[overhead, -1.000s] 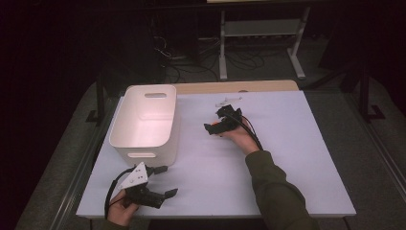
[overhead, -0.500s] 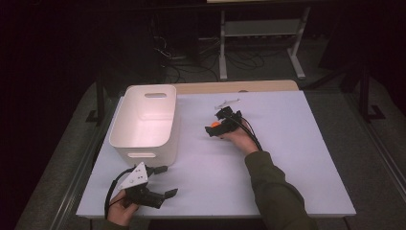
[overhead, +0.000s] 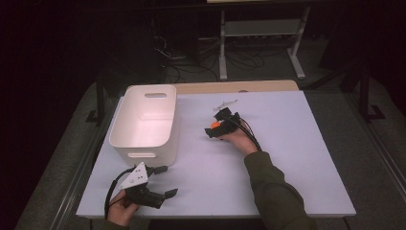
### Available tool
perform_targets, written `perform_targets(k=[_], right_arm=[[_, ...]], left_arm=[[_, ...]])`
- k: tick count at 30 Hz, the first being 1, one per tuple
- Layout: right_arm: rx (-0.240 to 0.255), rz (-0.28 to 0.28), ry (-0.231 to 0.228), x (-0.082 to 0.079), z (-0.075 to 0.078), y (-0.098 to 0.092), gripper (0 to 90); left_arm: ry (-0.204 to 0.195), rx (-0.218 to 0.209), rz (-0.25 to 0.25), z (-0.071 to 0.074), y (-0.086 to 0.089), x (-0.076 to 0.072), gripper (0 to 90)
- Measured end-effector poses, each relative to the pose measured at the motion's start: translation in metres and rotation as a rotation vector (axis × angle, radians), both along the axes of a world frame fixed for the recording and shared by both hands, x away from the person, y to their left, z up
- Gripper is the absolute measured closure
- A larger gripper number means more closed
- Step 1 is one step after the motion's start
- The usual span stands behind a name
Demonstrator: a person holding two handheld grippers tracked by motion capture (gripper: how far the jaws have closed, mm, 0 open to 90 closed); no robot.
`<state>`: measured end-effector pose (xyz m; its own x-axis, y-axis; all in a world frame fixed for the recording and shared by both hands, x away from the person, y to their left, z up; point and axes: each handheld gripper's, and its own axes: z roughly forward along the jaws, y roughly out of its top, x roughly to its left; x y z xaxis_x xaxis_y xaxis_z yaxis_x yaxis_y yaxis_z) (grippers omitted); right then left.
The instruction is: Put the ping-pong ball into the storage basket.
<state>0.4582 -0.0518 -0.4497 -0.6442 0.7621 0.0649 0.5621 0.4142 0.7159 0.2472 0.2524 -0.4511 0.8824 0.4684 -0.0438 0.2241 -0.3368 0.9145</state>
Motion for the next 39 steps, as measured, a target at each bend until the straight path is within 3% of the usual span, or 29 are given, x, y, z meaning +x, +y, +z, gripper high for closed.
perform_targets(k=[39], right_arm=[[-0.006,0.030,0.043,0.0011,-0.0014,-0.0020,38.8]], left_arm=[[0.001,-0.002,0.000,0.0000,0.0001,0.0001,14.1]])
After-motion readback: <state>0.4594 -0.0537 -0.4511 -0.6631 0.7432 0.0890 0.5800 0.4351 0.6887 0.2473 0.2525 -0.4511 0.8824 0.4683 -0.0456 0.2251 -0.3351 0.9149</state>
